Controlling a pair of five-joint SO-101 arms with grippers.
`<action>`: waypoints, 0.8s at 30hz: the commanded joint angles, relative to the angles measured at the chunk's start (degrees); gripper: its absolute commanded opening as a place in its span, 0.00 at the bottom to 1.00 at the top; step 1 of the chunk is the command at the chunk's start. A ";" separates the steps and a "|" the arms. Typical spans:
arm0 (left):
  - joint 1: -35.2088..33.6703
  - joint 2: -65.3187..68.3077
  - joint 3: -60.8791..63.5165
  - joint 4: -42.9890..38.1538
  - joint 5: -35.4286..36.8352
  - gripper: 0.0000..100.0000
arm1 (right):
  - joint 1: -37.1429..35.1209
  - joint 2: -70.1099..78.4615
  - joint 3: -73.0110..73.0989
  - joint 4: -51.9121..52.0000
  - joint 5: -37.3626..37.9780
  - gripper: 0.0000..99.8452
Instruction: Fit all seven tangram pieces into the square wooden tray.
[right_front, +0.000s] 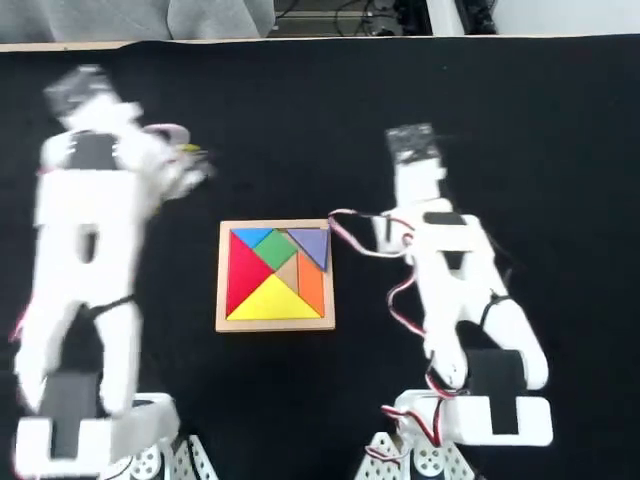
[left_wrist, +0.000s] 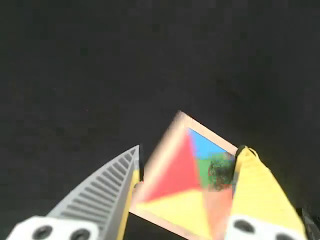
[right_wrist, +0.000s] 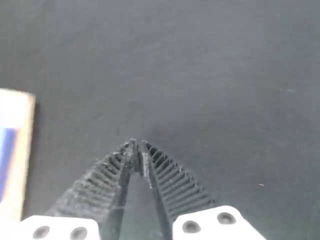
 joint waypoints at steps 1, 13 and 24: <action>-14.37 -9.05 10.95 -3.16 -21.63 0.30 | -4.75 -2.42 -4.09 2.90 3.96 0.01; -24.57 -27.52 54.55 -33.23 -30.77 0.30 | -13.36 0.48 -6.64 3.69 5.89 0.01; -24.31 -46.42 70.64 -41.93 -28.57 0.30 | -18.11 1.01 -8.31 3.87 5.71 0.01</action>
